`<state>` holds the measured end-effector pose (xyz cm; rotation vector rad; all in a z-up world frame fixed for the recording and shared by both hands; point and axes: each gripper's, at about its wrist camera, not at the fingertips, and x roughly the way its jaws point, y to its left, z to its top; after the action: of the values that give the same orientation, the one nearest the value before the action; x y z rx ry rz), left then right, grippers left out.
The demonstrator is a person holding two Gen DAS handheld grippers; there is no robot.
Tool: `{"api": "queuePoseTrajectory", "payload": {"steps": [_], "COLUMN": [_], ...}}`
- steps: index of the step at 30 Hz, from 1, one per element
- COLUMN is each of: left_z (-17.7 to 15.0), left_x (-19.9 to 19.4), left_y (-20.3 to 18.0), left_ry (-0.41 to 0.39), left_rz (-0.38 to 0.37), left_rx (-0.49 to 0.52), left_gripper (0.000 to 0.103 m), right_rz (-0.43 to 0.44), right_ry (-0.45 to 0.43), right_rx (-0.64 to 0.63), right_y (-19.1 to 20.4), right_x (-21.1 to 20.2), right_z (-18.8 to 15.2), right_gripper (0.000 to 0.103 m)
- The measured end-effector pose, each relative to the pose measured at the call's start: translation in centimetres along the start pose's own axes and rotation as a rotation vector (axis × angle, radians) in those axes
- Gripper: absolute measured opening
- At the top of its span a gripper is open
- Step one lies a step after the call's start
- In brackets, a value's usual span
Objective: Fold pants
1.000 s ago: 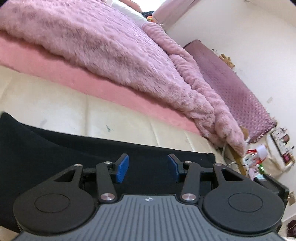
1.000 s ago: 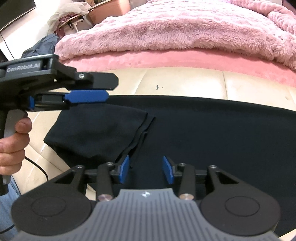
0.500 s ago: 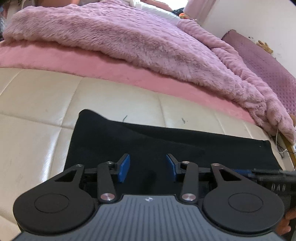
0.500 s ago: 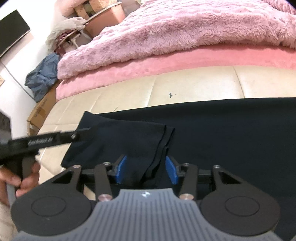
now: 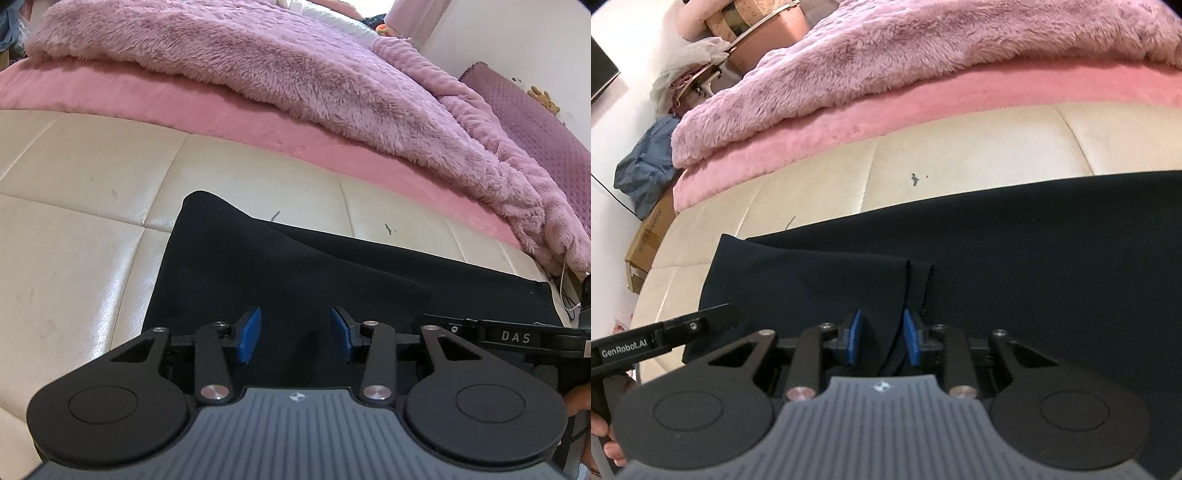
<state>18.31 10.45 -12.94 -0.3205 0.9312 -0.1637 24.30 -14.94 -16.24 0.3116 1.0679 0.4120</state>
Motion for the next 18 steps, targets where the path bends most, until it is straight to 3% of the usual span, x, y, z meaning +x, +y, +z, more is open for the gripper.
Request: {"api": "queuePoseTrajectory", "payload": {"steps": [5,6,7,8,14,18], "left_z": [-0.1,-0.1,-0.1,-0.2,0.1,-0.2], "left_x": [0.0,0.0,0.0,0.0,-0.1,1.0], "left_y": [-0.1,-0.1,-0.1,-0.2,-0.6,-1.5], "left_ry": [0.0,0.001,0.0,-0.001,-0.013,0.014], "left_rz": [0.001,0.002,0.003,0.004,0.002,0.028], "left_rx": [0.001,0.0,-0.001,-0.002,0.012,0.067], "left_gripper": [0.049,0.049,0.049,0.049,0.049,0.049], "right_rz": [0.005,0.007,0.007,0.007,-0.007,-0.065], "right_ry": [0.002,0.001,0.002,0.005,-0.07,-0.036], "right_rx": [0.0,-0.003,-0.008,-0.01,-0.074,-0.068], "right_y": [0.2,0.4,0.4,0.5,1.7,1.3], "right_x": [0.2,0.3,0.3,0.3,-2.3,-1.2], "right_z": [-0.1,-0.1,-0.2,-0.2,0.4,0.3], "right_gripper": [0.023,0.019,0.002,0.0,0.0,0.0]}}
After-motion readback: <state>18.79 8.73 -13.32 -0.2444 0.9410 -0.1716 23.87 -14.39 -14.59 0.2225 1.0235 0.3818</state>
